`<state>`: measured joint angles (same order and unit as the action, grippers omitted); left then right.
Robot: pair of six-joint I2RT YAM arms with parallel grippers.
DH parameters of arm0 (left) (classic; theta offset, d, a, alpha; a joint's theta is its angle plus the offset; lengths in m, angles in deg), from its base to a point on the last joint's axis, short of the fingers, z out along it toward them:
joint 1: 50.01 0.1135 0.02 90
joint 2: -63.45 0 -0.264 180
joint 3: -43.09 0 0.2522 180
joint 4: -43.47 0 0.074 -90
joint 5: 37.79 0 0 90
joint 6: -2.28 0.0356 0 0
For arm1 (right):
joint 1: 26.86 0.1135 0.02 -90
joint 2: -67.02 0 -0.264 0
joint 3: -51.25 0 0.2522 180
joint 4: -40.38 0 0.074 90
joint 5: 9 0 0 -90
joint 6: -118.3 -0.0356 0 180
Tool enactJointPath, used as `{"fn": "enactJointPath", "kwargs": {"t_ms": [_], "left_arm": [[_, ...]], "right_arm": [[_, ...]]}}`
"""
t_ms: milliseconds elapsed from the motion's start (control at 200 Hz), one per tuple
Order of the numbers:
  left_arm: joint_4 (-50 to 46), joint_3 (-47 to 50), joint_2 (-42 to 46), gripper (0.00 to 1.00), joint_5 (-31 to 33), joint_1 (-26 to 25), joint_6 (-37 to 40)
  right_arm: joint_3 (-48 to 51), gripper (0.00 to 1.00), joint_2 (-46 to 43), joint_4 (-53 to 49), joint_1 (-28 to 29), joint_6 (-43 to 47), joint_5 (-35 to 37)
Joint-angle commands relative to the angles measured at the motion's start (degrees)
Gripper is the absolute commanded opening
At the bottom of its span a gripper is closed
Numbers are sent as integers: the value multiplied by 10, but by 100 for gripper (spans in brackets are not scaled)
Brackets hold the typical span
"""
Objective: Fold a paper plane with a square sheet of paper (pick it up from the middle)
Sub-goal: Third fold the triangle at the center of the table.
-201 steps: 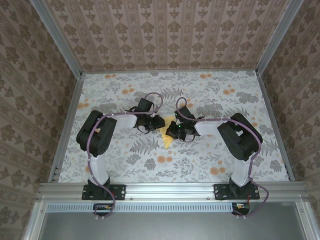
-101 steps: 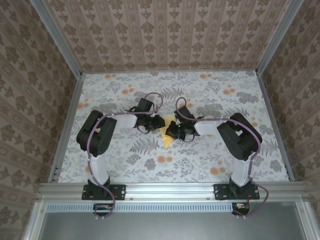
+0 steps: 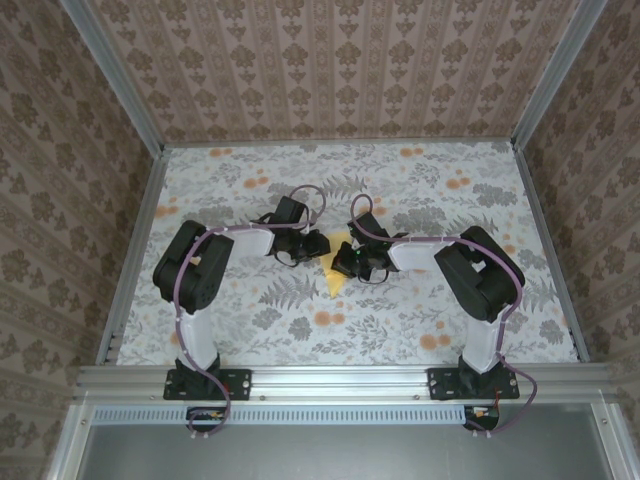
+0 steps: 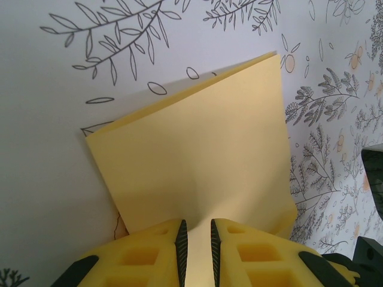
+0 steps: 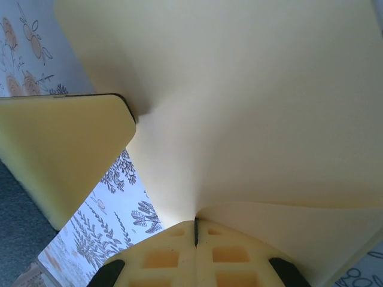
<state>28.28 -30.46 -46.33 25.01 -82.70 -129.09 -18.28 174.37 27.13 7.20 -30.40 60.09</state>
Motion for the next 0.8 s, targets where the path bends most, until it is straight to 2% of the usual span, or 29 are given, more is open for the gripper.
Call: {"fn": "enactJointPath", "kwargs": {"t_ms": [0, 400, 565, 790], "left_arm": [[-35, 1, -23, 22, 12, -5, 13], [-37, -3, -19, 23, 7, -5, 14], [-41, -8, -3, 23, 5, 4, 13], [-48, 0, 36, 26, 7, 28, 12]], "right_arm": [[4, 0, -9, -32, 1, 5, 31], [6, 1, 1, -38, 1, 4, 28], [7, 8, 6, -44, 1, 4, 28], [6, 24, 10, -48, 2, 5, 26]]}}
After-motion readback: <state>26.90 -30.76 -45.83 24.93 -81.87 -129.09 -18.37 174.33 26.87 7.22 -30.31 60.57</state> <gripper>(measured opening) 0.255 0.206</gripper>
